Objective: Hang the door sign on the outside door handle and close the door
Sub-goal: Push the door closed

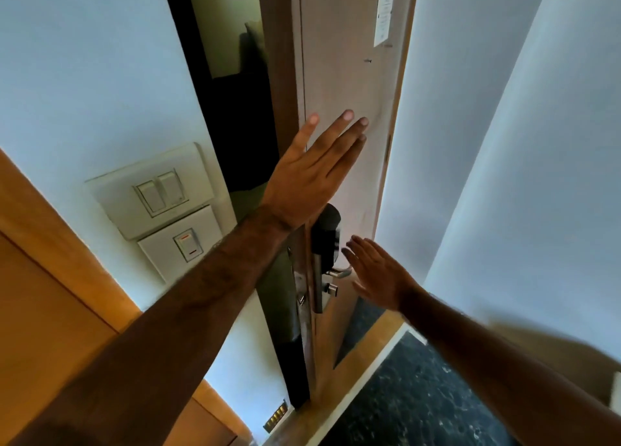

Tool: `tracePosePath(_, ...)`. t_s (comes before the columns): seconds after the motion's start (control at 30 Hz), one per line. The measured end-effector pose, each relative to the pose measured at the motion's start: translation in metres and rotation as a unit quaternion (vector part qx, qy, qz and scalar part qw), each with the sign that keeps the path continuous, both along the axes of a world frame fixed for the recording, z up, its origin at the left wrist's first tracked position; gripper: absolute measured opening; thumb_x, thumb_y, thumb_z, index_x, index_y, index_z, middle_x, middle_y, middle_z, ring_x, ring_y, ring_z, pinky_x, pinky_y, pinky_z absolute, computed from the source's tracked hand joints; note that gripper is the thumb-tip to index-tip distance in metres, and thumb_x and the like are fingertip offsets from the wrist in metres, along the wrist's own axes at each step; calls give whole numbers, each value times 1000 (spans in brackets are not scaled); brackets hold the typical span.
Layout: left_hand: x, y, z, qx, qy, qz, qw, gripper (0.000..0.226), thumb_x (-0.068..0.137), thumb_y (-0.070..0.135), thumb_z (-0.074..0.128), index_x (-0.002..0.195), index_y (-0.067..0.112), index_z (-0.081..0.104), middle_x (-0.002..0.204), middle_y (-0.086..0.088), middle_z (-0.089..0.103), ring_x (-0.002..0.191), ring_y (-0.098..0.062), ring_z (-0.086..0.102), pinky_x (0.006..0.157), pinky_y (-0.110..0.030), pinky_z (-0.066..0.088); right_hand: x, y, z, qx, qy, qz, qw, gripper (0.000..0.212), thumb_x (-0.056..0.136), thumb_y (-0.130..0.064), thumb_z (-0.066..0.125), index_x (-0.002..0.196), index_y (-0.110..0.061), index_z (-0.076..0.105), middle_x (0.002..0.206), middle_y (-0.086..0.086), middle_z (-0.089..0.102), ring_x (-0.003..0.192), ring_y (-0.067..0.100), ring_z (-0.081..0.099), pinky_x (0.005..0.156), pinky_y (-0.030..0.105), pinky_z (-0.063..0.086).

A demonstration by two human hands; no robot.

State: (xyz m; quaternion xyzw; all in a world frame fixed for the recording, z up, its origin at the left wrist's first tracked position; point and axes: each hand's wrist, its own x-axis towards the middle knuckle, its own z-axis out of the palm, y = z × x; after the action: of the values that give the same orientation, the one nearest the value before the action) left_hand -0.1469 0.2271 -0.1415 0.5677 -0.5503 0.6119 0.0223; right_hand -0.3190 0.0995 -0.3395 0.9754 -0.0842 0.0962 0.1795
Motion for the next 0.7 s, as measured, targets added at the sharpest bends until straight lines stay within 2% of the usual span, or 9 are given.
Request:
tracePosePath(0.1,16,7,-5,32,-17,48,998,57,104,11,47,155,4,24,163,-12,25,151,-29,24,123,-48,16,24,-14,-6,77,73,2,994,76,106,-51,48,167,-9,30,174,14,27,163,30,23,132,40,15)
tracePosePath(0.2,32,12,-4,39,22,116,992,51,105,11,37,154,1,27,163,-15,25,152,-31,21,124,-49,15,57,-25,-10,145,102,25,984,72,111,-48,37,170,-12,19,177,9,14,166,24,11,133,32,5)
tracePosePath(0.33,49,9,0,12,77,175,981,49,103,9,26,151,-1,31,162,-16,26,152,-32,20,125,-50,12,96,-33,-3,161,112,78,977,73,110,-51,35,169,-8,22,177,11,18,166,24,14,133,32,4)
tracePosePath(0.47,67,-4,8,-17,143,227,963,63,101,20,41,154,-3,17,165,-18,13,153,-32,10,126,-48,4,129,-36,-3,182,120,118,969,73,110,-52,35,168,-8,25,176,10,21,165,23,17,133,31,6)
tracePosePath(0.7,99,-35,10,-116,181,301,929,79,99,41,44,157,0,8,167,-14,4,154,-28,6,125,-49,4,174,-37,-16,242,103,157,952,72,111,-50,34,167,-5,25,175,15,22,165,28,15,133,35,6)
